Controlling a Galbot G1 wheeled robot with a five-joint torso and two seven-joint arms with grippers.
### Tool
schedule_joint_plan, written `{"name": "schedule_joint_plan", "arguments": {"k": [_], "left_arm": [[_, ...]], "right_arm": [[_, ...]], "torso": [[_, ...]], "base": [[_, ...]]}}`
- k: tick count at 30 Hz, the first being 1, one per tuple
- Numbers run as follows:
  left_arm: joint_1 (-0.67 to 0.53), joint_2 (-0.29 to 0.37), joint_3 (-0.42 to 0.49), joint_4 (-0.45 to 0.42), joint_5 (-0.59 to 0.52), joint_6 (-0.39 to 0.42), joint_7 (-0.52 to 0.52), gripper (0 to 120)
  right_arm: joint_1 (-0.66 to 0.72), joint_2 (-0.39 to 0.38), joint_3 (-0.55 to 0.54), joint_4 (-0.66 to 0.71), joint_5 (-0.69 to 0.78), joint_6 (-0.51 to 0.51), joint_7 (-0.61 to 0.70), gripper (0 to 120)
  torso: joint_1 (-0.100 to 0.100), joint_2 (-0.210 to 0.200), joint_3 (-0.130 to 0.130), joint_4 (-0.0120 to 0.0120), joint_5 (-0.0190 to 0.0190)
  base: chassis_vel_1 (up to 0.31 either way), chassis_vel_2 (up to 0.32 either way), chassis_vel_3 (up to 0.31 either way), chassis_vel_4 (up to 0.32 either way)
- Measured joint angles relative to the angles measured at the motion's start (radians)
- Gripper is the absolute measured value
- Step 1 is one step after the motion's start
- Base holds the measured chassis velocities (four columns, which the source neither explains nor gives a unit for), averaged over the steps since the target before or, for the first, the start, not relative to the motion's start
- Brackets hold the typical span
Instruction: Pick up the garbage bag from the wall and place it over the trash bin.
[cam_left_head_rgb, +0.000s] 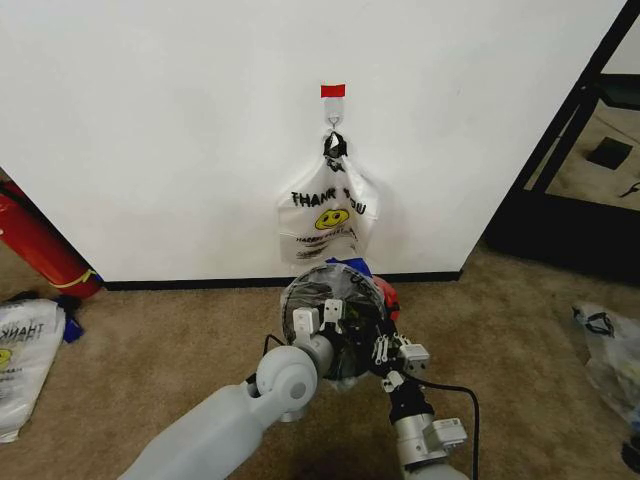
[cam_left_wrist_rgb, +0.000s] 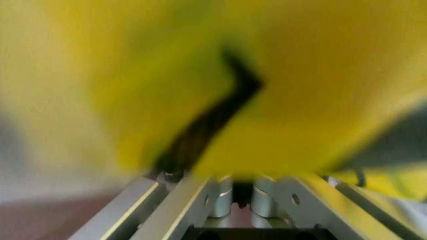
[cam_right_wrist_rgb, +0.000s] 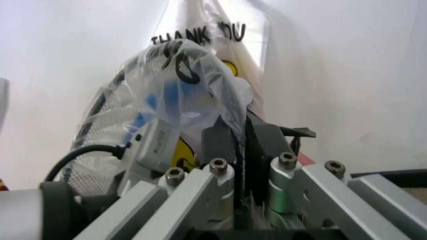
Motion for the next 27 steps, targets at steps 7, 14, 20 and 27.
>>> {"name": "schedule_joint_plan", "arguments": {"k": [7,14,20,27], "left_arm": [[0.008,-0.004,0.003,0.008,-0.002,-0.018,0.036,0],[0.02,0.012,-0.002,0.0,0.002,-0.02,0.04,0],[0.051,0.069,-0.034,-0.06,0.022,-0.019,0.037,0],[0.056,0.107,-0.083,-0.095,0.066,-0.022,0.016,0]], "right_arm": [[-0.007,0.002,-0.013,0.019,0.105,-0.014,-0.003,1],[0.001,0.0,-0.012,0.019,0.121,-0.022,-0.004,1],[0.028,-0.002,0.012,-0.007,0.095,-0.014,0.012,1],[0.045,0.0,0.021,-0.028,0.047,-0.003,0.019,1]], "torso": [[0.0,0.0,0.0,0.0,0.0],[0.0,0.0,0.0,-0.0001,-0.0002],[0.0,0.0,0.0,0.0001,0.0],[0.0,0.0,0.0,0.0001,-0.0001]], "base": [[0.0,0.0,0.0,0.0],[0.0,0.0,0.0,0.0],[0.0,0.0,0.0,0.0],[0.0,0.0,0.0,0.0]]}}
